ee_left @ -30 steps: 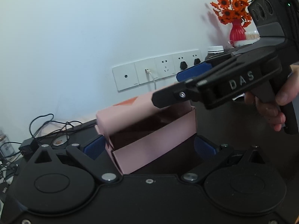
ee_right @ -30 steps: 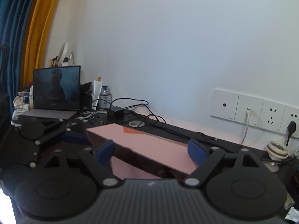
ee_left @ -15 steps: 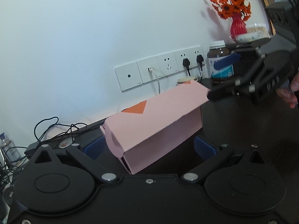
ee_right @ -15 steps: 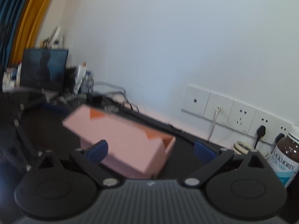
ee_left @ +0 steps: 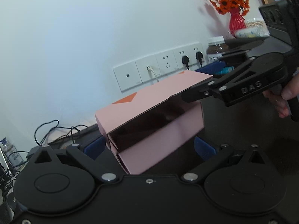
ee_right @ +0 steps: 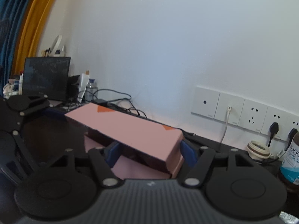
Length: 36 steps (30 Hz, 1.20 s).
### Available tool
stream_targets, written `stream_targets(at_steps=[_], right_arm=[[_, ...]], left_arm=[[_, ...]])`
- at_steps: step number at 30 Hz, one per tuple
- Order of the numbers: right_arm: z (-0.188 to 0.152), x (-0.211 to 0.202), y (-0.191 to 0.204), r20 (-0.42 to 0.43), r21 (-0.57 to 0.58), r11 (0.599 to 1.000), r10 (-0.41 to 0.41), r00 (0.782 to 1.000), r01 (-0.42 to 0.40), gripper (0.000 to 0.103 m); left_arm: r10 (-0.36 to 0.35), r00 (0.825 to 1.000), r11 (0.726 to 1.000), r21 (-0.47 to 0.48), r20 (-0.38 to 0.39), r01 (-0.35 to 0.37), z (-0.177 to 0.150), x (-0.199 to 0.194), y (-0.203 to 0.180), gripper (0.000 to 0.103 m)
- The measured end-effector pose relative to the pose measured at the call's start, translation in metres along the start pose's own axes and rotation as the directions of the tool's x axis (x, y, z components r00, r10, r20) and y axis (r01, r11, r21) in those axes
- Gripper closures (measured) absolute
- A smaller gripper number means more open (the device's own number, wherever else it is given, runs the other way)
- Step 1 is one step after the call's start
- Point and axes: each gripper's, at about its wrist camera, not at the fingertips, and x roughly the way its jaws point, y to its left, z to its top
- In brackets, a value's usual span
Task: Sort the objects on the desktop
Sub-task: 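Grasp the lid front edge with the right gripper and lift it, then hold the pink box lid raised open with the right gripper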
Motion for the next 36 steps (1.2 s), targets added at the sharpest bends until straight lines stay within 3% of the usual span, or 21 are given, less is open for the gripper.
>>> stream_targets(at_steps=[17,25,36], right_arm=[[0.005,-0.018,0.008,-0.023,0.165,0.983,0.088,0.996,-0.083,0.035],[-0.005,-0.021,0.017,-0.037,0.167,0.983,0.088,0.995,-0.081,0.035],[0.009,-0.023,0.018,-0.063,0.235,0.97,0.08,0.995,-0.063,0.035]], left_arm=[[0.011,0.999,1.0,0.009,-0.044,-0.011,-0.008,-0.01,0.006,0.0],[0.018,0.996,0.999,0.035,-0.085,-0.015,-0.016,-0.01,0.0,0.0],[-0.014,0.995,0.999,-0.032,-0.099,0.011,0.002,-0.014,0.015,0.0]])
